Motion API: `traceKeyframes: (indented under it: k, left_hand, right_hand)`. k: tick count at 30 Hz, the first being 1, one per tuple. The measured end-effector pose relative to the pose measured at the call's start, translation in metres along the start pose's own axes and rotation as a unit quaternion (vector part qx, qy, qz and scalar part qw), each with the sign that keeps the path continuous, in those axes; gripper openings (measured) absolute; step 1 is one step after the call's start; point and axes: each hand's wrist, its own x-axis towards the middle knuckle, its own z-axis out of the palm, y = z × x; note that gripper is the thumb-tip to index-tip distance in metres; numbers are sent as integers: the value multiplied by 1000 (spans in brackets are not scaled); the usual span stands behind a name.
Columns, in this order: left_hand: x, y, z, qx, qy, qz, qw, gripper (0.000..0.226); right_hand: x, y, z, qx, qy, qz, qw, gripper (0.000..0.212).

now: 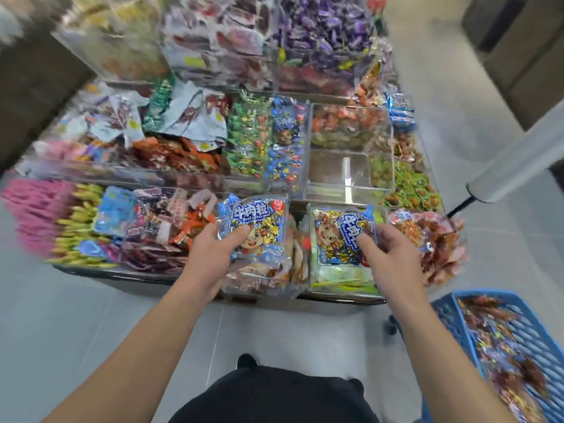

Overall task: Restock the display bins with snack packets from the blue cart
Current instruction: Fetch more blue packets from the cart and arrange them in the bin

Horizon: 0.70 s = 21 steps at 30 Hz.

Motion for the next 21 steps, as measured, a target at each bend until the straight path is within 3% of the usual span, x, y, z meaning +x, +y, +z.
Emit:
traceKeyframes:
  k: [5, 8, 13, 15, 17, 21]
  left_hand:
    - [27, 30, -39, -30, 3, 15, 999, 21]
    - [43, 43, -51, -42, 13, 12, 999, 32]
    - [74, 55, -55, -86, 22, 17, 996, 15]
    - [89, 61, -54, -84, 40, 16, 996, 30]
    - [104, 68, -52, -75, 64, 13, 995, 64]
    - [130, 82, -46, -74, 82, 13, 994, 67]
  right_hand:
    - [28, -48, 38, -31, -4, -28, 999, 11]
    - [53, -69, 54, -39, 1, -37, 999, 9]
    - [102, -89, 76, -33, 16, -62, 997, 4]
    - [125, -93, 83, -29, 23, -78, 996, 6]
    - [151, -94, 88, -23, 30, -82, 996, 3]
    - [206, -97, 100, -13, 36, -93, 995, 13]
